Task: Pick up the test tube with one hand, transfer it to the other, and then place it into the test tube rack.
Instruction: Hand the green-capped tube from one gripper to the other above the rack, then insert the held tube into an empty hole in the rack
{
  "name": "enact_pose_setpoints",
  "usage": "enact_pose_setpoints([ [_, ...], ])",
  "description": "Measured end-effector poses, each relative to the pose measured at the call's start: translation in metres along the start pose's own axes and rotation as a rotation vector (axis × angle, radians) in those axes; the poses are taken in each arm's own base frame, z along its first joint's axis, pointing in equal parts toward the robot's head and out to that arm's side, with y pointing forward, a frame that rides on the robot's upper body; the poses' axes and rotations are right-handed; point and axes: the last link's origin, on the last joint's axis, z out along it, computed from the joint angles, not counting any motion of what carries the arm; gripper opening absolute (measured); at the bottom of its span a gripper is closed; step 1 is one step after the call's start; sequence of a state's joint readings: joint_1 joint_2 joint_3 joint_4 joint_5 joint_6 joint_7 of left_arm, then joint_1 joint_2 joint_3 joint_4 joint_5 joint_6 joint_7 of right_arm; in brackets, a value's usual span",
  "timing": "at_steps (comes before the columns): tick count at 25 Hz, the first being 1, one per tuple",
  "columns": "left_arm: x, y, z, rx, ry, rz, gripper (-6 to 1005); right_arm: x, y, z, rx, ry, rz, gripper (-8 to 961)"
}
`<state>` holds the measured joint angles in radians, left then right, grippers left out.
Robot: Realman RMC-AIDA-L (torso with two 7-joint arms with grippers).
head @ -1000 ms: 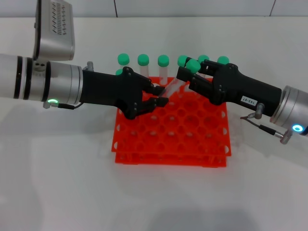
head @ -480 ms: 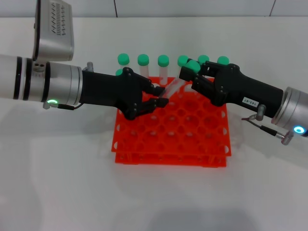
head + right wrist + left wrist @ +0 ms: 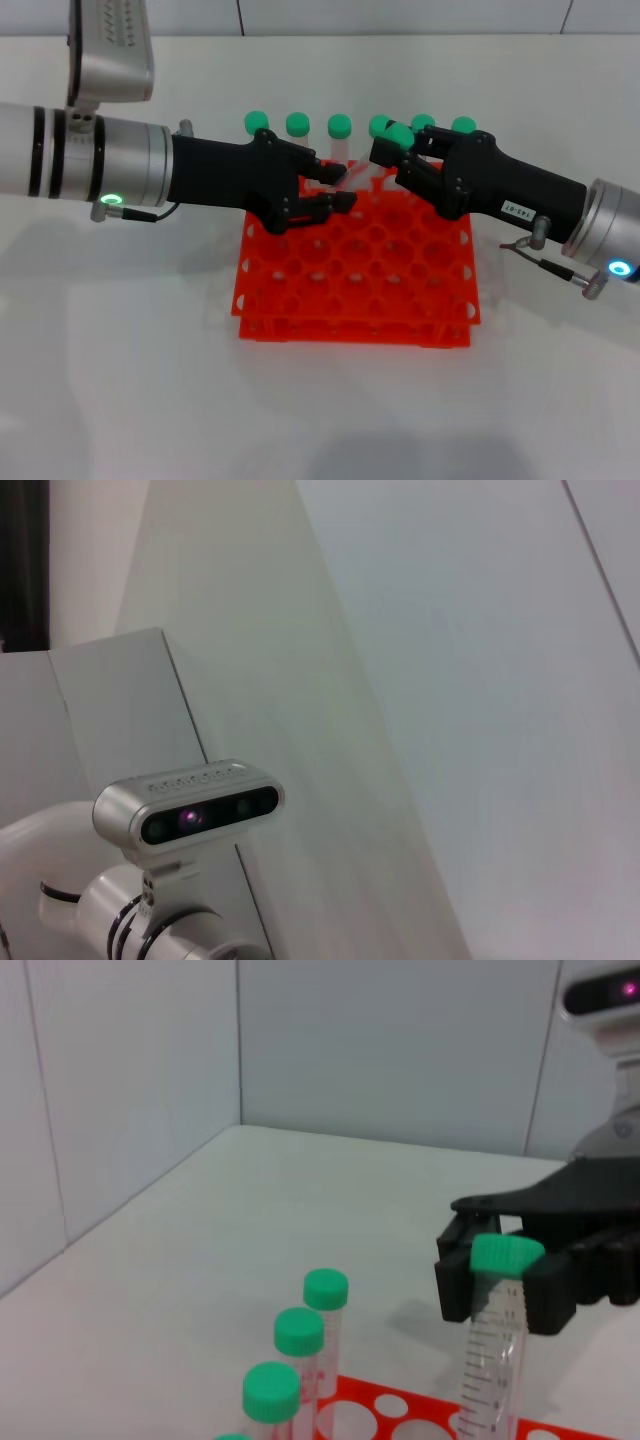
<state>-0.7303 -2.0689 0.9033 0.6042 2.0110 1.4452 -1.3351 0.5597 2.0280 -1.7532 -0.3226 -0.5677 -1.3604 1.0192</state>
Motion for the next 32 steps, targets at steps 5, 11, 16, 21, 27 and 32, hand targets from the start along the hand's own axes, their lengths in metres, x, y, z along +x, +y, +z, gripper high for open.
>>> enact_pose_setpoints([
  [5, 0.009, 0.002, 0.002, -0.012, -0.012, -0.053, 342, 0.000, 0.000, 0.000, -0.001, 0.001, 0.001, 264],
  [11, 0.019, 0.006, -0.008, -0.019, -0.033, -0.094, 583, 0.000, 0.001, 0.000, -0.003, 0.002, 0.001, 267],
  [16, 0.034, 0.012, -0.034, 0.039, -0.069, -0.125, 753, 0.000, 0.001, 0.000, -0.005, 0.002, 0.001, 271],
  [21, 0.049, 0.025, -0.073, 0.150, -0.072, -0.161, 870, 0.000, 0.001, -0.001, -0.009, 0.007, 0.000, 274],
  [27, 0.047, 0.057, -0.118, 0.295, -0.079, -0.151, 886, -0.003, -0.001, -0.001, -0.014, 0.012, -0.004, 278],
  [32, 0.031, 0.086, -0.145, 0.367, -0.003, -0.100, 884, -0.011, -0.005, 0.004, -0.035, 0.023, -0.014, 281],
])
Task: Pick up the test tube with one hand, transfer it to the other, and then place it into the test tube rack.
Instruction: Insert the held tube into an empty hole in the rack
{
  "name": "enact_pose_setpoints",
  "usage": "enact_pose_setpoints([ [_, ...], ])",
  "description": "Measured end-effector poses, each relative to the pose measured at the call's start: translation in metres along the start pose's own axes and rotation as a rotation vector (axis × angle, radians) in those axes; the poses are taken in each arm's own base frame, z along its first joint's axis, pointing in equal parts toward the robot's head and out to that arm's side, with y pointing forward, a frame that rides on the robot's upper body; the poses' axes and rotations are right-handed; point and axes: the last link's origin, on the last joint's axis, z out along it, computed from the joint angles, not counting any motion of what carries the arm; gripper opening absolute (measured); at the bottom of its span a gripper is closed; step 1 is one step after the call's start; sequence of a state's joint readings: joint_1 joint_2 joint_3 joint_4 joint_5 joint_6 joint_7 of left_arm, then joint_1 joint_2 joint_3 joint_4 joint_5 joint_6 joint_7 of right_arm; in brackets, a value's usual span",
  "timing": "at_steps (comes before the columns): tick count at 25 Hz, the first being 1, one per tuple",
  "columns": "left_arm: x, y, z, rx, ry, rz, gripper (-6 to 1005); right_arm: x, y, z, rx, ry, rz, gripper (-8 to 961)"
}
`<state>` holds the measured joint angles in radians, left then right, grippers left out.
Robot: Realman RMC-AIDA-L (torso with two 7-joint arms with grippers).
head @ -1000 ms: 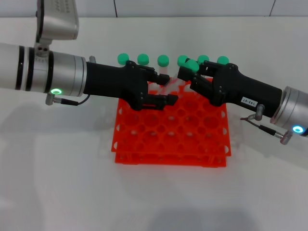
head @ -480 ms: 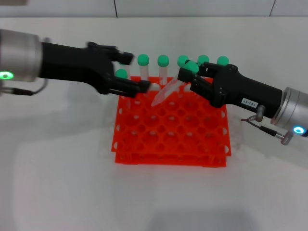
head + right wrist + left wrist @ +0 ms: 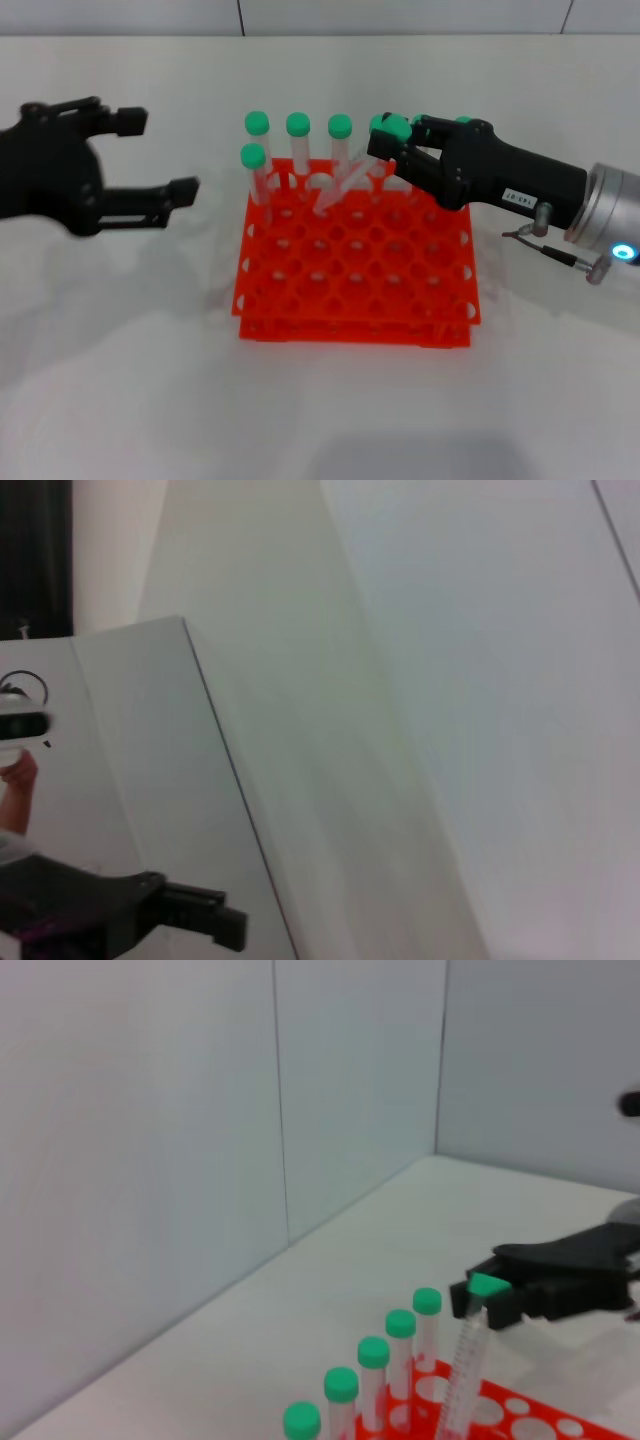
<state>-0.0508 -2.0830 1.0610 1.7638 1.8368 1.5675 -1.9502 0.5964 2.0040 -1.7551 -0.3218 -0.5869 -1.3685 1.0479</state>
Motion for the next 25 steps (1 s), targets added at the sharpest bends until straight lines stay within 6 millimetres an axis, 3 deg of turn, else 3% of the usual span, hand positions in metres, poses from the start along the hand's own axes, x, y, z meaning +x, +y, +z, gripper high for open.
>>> enact_pose_setpoints([
  [6, -0.044, 0.012, -0.027, 0.063, 0.081, 0.012, 884, -0.013, -0.005, 0.013, -0.061, 0.058, -0.014, 285],
  [13, -0.107, 0.012, -0.048, 0.181, 0.244, -0.066, 884, -0.030, -0.010, 0.018, -0.097, 0.121, -0.037, 289],
  [18, -0.149, 0.016, -0.053, 0.249, 0.256, -0.113, 884, -0.045, -0.013, 0.032, -0.108, 0.183, -0.077, 292],
  [25, -0.172, 0.025, -0.052, 0.272, 0.249, -0.140, 884, -0.058, -0.014, 0.051, -0.102, 0.305, -0.131, 297],
])
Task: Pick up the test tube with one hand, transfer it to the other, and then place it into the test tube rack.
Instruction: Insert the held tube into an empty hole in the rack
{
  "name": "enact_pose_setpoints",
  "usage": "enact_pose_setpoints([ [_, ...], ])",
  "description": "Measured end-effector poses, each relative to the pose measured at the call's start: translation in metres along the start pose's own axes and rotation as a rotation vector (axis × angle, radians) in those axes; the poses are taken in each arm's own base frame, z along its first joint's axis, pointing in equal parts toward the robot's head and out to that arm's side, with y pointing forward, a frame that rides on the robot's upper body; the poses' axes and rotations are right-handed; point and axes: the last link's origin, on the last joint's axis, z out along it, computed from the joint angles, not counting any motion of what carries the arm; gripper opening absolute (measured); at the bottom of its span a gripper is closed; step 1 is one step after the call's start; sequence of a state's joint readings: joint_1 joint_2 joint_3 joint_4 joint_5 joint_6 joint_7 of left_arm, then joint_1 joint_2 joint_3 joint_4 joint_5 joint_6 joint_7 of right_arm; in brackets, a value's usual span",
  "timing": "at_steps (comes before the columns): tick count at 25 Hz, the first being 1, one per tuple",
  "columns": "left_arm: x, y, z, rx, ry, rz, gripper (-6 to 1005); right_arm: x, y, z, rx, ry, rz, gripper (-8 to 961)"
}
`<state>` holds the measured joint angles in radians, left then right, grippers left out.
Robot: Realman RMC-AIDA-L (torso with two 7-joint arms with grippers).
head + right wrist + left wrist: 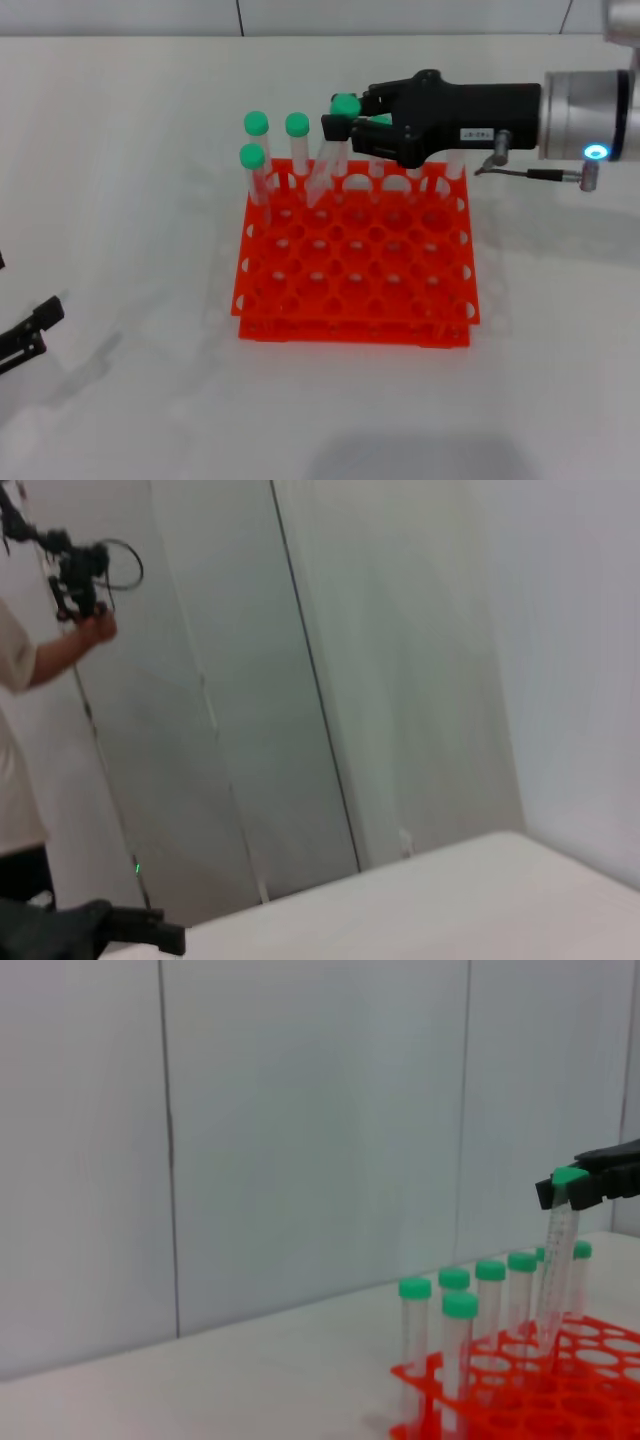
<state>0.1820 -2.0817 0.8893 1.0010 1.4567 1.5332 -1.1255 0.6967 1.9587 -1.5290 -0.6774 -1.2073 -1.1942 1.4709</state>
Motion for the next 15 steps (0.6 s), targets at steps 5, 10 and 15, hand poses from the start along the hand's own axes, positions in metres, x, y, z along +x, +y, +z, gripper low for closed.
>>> enact_pose_setpoints([
  [5, -0.011, -0.002, -0.001, 0.018, -0.015, -0.040, 884, -0.010, 0.000, 0.017, -0.008, 0.056, -0.021, 300],
  [10, -0.015, -0.005, 0.009, -0.001, -0.025, -0.064, 884, -0.021, -0.001, 0.029, -0.020, 0.091, -0.037, 303],
  [15, -0.015, -0.006, 0.012, -0.006, -0.025, -0.067, 884, -0.028, -0.004, 0.038, -0.012, 0.116, -0.055, 306],
])
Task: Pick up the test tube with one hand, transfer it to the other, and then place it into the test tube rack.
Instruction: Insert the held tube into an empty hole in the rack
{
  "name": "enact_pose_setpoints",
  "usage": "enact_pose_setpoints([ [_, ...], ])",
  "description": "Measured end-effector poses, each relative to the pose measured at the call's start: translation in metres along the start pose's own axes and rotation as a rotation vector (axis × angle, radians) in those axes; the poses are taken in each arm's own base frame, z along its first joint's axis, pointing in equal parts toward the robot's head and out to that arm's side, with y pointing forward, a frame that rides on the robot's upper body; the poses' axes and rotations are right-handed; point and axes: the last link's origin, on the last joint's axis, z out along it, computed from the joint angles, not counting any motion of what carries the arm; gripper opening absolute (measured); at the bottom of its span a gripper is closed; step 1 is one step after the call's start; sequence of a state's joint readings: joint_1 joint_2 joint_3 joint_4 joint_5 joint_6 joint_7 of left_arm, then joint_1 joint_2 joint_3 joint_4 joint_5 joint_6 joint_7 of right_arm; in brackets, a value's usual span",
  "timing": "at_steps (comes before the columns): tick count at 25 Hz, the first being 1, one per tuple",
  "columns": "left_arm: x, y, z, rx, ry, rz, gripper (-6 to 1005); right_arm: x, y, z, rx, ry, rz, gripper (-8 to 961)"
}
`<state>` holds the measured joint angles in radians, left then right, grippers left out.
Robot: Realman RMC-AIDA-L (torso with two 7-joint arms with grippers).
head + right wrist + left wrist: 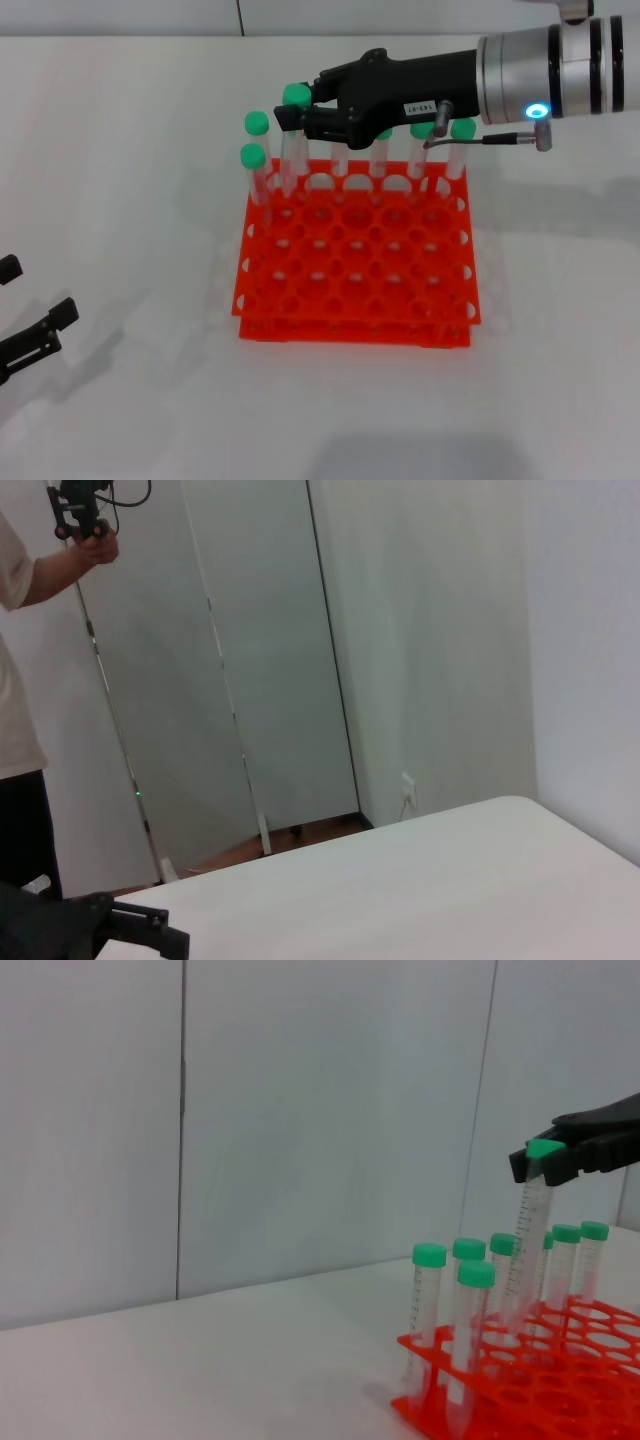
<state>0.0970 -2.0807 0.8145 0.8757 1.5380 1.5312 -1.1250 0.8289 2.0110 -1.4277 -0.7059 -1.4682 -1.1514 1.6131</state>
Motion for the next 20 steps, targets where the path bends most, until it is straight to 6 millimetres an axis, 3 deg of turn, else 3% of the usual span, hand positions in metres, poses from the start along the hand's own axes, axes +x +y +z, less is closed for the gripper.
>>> enact_pose_setpoints([
  [20, 0.006, -0.004, 0.011, -0.011, 0.017, 0.005, 883, 0.004, -0.007, 0.006, 0.041, 0.077, -0.033, 319],
])
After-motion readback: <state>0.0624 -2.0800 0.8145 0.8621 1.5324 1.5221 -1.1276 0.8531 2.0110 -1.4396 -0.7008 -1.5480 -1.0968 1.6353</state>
